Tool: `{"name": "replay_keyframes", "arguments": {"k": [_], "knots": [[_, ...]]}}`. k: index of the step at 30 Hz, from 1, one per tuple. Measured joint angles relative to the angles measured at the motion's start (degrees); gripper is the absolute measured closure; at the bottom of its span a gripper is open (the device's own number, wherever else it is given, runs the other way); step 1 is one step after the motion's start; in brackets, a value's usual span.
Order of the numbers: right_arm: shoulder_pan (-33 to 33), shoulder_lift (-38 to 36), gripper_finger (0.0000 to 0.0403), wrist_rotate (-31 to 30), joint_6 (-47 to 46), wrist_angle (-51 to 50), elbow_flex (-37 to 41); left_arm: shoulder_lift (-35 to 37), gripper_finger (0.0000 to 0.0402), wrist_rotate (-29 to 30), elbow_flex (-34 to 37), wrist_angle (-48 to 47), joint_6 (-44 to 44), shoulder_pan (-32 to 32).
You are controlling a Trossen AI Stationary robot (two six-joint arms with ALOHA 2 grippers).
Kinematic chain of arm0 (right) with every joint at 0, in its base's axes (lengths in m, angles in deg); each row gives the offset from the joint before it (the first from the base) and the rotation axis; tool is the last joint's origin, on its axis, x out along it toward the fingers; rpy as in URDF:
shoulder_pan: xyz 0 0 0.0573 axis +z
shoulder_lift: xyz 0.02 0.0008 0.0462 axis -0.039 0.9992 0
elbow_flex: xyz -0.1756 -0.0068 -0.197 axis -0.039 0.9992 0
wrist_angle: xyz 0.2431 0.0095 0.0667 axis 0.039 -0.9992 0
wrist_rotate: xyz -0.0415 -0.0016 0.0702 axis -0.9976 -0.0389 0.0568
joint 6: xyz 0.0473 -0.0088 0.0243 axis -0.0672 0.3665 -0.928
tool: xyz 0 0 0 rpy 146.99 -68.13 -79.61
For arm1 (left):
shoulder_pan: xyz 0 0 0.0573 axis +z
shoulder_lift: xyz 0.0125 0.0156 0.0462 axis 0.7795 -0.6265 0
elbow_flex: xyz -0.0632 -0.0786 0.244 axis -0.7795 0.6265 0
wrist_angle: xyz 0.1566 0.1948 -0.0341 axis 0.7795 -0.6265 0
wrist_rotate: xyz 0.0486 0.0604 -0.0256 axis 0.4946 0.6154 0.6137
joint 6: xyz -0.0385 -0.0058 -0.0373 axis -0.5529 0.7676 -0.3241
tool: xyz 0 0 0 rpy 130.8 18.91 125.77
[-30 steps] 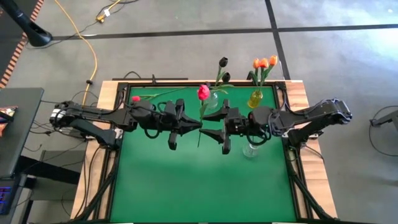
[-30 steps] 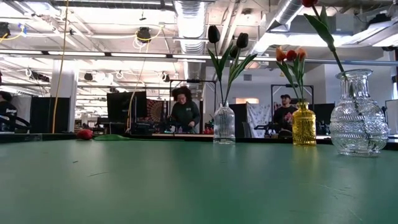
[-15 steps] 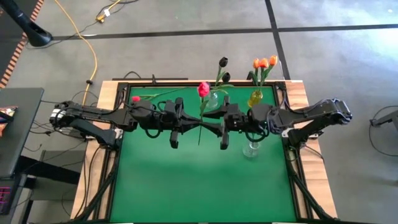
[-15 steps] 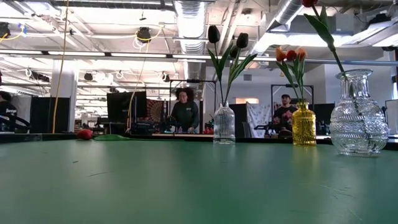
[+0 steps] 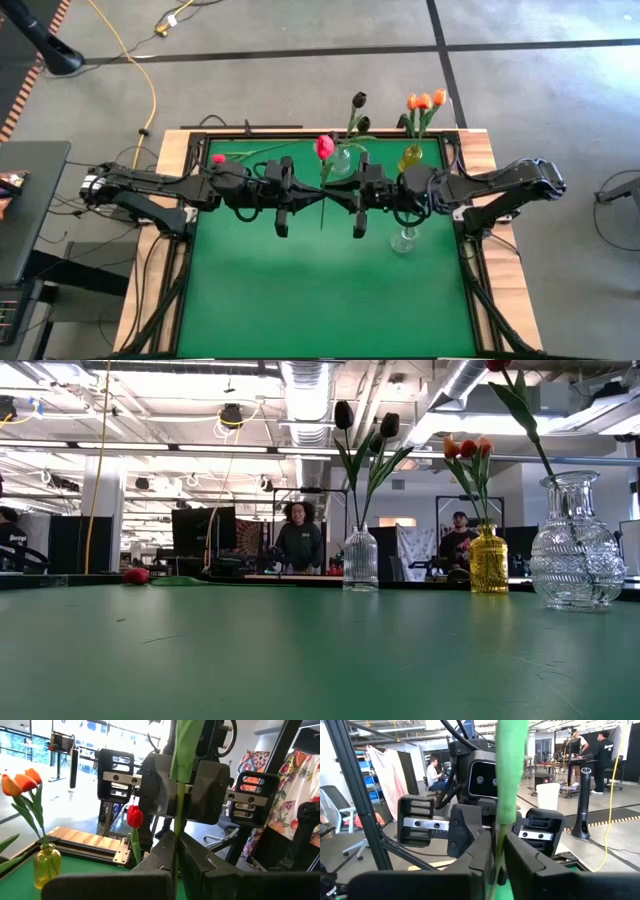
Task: Sort flowers into vase by color
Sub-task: Put the bottom red flower into the bottom transparent vase
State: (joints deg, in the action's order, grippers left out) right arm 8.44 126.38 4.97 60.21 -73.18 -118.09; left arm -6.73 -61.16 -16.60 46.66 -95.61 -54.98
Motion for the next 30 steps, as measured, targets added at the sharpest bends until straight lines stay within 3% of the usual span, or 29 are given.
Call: {"name": "replay_keyframes", "arguments": {"k": [8, 14, 18, 23, 30], "knots": [[0.11, 0.0, 0.038, 0.06, 0.07, -0.02, 0.0, 0.02, 0.0386, 0.19, 0.0, -0.3, 3.23, 0.0], [0.74, -1.74, 0.0376, 1.8, 0.03, 0.16, 0.0, 0.33, 0.032, -2.9, 0.04, -0.81, 6.18, 0.02], [2.66, -4.58, 0.037, 1.82, 0.01, -1.05, 0.0, 2.53, 0.0274, -1.8, 0.04, -3.86, 6.63, 0.08], [7.2, -10.73, 0.0375, 3.3, -1.69, -9.26, 0.0, 6.22, 0.024, 2.29, 0.04, -12.72, 7.91, 1.56], [14.74, -18.66, 0.037, 3.29, -10.14, -24.24, 0.0, 7.89, 0.0235, 3.76, 0.04, -20.62, 4.74, 4.04]]}}
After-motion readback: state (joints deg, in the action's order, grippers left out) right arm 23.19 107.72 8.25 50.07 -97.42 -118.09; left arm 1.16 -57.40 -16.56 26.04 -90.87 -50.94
